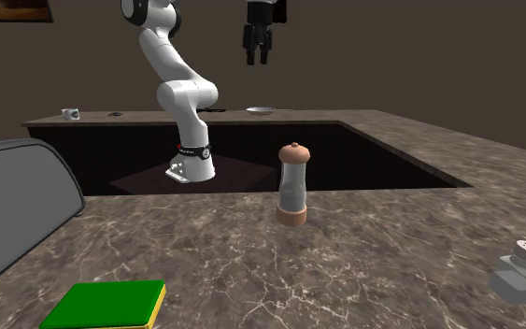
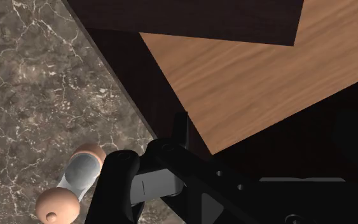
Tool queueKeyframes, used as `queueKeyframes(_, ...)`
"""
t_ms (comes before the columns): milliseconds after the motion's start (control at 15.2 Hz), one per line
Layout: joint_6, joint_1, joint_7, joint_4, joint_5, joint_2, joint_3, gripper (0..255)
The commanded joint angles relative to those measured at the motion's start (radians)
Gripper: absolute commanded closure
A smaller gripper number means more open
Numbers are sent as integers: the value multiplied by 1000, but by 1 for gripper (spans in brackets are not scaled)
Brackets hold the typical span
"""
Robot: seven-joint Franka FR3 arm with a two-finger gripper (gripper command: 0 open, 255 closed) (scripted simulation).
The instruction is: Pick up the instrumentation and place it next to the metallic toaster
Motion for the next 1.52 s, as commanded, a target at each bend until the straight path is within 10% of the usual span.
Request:
queueKeyframes(0,0,0,0,0,0,0,0,0)
queueKeyframes(792,284,-44,-291,6,-78,259,-209,0)
queueKeyframes(1452,457,-58,-549,172,-8,592,-354,0)
